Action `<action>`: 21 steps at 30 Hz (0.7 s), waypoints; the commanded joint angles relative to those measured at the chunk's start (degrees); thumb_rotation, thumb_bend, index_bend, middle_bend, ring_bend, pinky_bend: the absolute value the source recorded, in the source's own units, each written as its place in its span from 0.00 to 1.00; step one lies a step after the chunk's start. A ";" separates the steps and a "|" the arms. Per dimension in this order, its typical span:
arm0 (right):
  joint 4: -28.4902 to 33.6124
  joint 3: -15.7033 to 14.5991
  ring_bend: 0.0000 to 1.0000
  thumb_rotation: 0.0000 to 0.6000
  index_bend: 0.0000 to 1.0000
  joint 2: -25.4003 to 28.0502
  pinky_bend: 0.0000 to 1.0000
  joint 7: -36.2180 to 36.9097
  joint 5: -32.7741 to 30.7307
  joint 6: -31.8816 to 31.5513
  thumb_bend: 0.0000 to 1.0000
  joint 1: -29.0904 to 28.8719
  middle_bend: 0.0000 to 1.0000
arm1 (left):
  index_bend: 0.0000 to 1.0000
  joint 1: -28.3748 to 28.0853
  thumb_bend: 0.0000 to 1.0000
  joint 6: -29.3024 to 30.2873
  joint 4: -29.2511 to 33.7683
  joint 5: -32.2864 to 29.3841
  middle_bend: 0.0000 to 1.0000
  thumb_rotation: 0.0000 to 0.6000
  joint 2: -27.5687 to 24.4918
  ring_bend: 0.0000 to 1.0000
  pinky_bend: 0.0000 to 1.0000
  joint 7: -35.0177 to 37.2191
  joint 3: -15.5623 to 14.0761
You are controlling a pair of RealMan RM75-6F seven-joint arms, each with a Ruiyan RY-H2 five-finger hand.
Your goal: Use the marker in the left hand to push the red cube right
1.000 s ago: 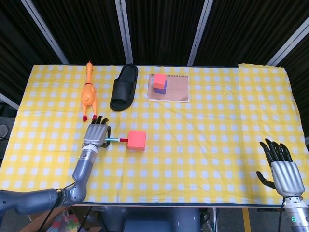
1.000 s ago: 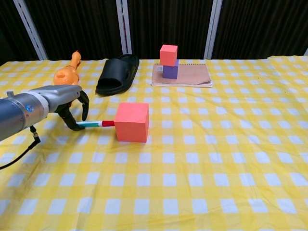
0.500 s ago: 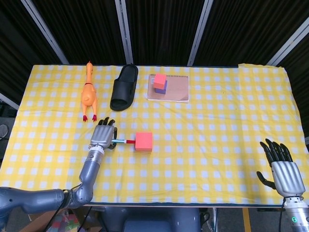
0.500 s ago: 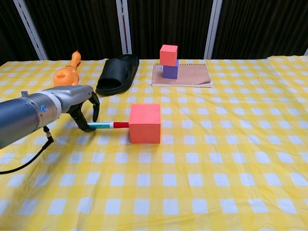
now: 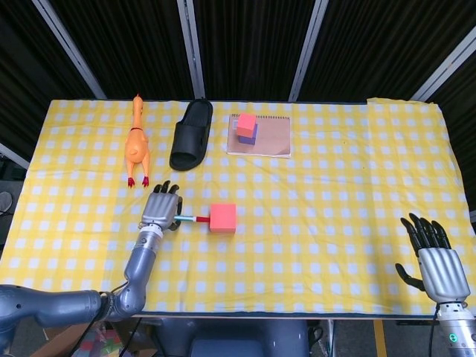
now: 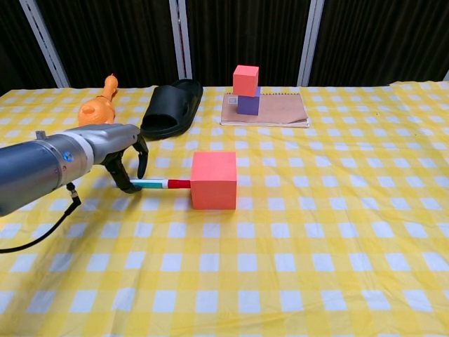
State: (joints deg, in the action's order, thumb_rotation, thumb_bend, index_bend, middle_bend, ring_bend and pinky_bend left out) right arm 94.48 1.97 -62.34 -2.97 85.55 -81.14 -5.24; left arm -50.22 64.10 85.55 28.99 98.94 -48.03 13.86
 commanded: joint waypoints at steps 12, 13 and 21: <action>0.06 0.09 0.00 1.00 0.00 0.19 0.00 0.42 -0.18 0.08 0.35 -0.01 0.00 | 0.59 -5.05 0.43 0.08 -2.71 -2.63 0.13 1.00 5.64 0.00 0.11 -2.98 2.87; 0.06 0.11 0.00 1.00 0.00 0.21 0.00 0.46 -0.20 0.09 0.35 -0.02 0.00 | 0.59 -5.48 0.43 0.06 -2.95 -2.98 0.13 1.00 6.14 0.00 0.11 -3.26 3.11; 0.04 0.12 0.00 1.00 0.00 0.37 0.00 0.78 -0.33 0.24 0.35 -0.03 0.00 | 0.59 -8.92 0.43 -0.09 -5.57 -4.76 0.13 1.00 9.94 0.00 0.10 -5.21 4.92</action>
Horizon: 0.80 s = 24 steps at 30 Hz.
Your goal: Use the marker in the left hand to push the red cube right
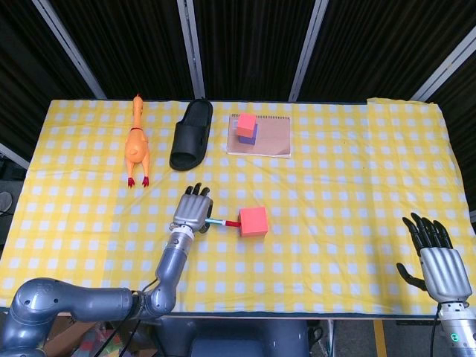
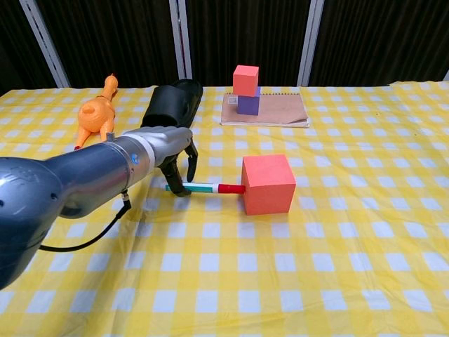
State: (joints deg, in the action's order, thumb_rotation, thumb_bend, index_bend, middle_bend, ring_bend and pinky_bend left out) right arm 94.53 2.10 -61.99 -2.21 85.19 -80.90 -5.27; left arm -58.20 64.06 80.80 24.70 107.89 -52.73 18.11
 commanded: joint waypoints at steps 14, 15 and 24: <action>-0.01 -0.09 0.00 1.00 0.00 0.15 0.00 0.28 0.16 -0.13 0.35 0.10 0.00 | 0.59 -2.69 0.43 2.01 -0.17 -2.35 0.12 1.00 1.86 0.00 0.10 -3.49 0.99; 0.01 -0.08 0.00 1.00 0.00 0.14 0.00 0.22 0.20 -0.17 0.35 0.10 0.00 | 0.59 -2.59 0.43 2.20 0.16 -2.47 0.12 1.00 1.57 0.00 0.10 -3.62 0.93; 0.08 -0.10 0.00 1.00 0.00 0.05 0.00 -0.02 0.38 -0.52 0.35 0.23 0.00 | 0.59 -2.09 0.43 3.20 1.46 -3.70 0.12 1.00 0.34 0.00 0.11 -4.02 0.94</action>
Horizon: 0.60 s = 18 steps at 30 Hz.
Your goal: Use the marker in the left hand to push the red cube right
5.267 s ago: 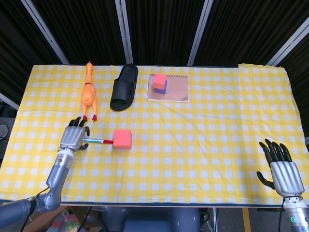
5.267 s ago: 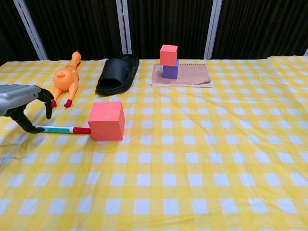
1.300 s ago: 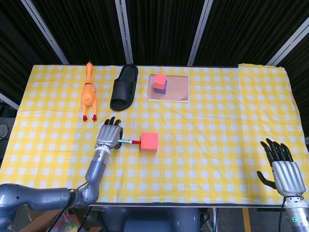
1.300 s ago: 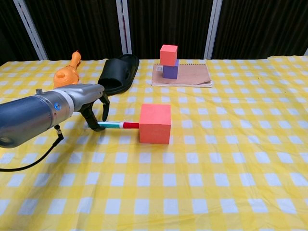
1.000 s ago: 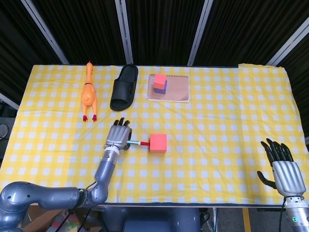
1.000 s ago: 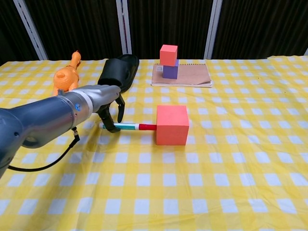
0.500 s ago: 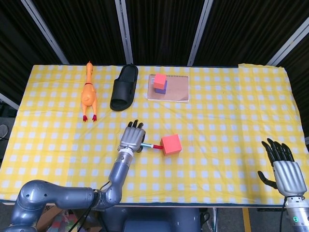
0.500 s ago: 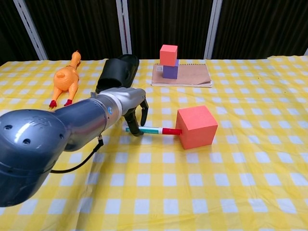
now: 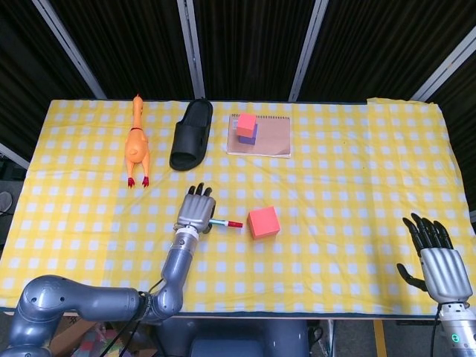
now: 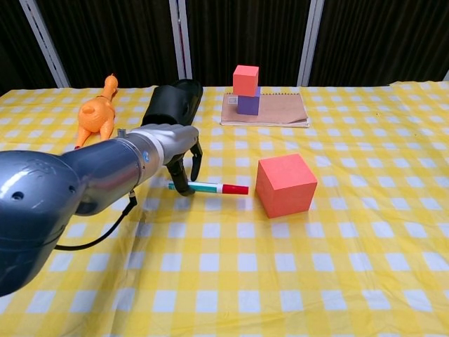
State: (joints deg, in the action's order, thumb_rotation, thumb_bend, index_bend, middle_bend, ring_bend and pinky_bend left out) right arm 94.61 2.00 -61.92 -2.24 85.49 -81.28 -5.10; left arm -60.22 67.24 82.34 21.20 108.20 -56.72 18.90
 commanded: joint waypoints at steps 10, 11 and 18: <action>0.04 0.00 0.00 1.00 0.00 0.09 0.00 0.24 0.04 -0.05 0.35 0.06 0.00 | 0.59 -2.29 0.43 -0.55 -3.96 -0.55 0.12 1.00 3.27 0.00 0.11 0.20 1.86; 0.02 0.00 0.00 1.00 0.00 0.08 0.00 0.29 0.01 0.00 0.35 0.04 0.00 | 0.59 -2.64 0.43 -0.70 -4.60 -0.66 0.12 1.00 3.80 0.00 0.11 0.19 2.17; 0.13 0.03 0.00 1.00 0.00 0.36 0.00 1.24 -0.13 0.08 0.35 0.10 0.00 | 0.59 -5.80 0.43 -2.01 -9.44 -1.07 0.12 1.00 7.75 0.00 0.10 -0.21 4.56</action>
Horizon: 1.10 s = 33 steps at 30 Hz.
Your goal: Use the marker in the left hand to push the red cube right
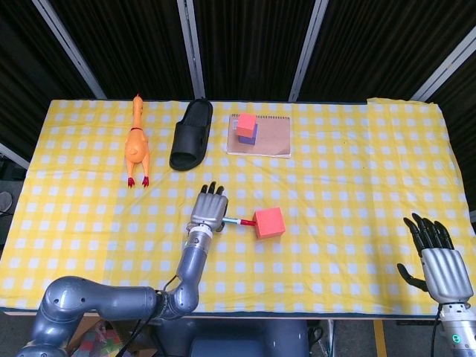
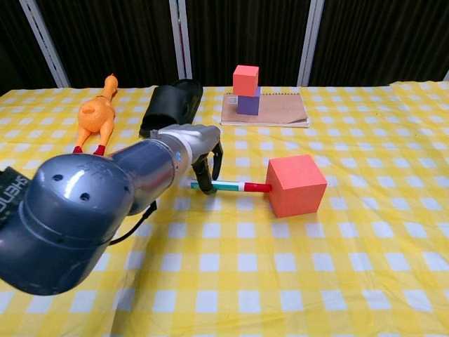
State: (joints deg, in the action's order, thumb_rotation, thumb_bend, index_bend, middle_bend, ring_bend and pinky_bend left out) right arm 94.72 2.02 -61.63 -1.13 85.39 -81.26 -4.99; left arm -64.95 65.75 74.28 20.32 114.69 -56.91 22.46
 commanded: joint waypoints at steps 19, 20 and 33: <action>-0.04 -0.06 0.00 1.00 0.00 0.44 0.00 1.13 0.07 0.16 0.35 0.02 0.00 | 0.59 -8.33 0.43 -3.13 -9.77 -0.93 0.12 1.00 8.10 0.00 0.10 -2.09 5.91; -0.03 -0.07 0.00 1.00 0.00 0.47 0.00 1.15 0.08 0.13 0.35 0.05 0.00 | 0.59 -8.17 0.43 -2.90 -9.53 -0.83 0.12 1.00 7.97 0.00 0.10 -2.15 5.79; 0.07 -0.05 0.00 1.00 0.00 0.50 0.00 0.70 -0.15 -0.07 0.35 0.26 0.00 | 0.59 0.94 0.43 0.65 1.66 2.00 0.12 1.00 -1.68 0.00 0.10 0.01 0.23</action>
State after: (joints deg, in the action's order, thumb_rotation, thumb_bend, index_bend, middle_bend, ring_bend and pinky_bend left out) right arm 94.78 1.97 -61.13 -0.43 85.24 -81.32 -4.73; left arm -66.11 65.62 73.56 21.32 115.38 -57.83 24.18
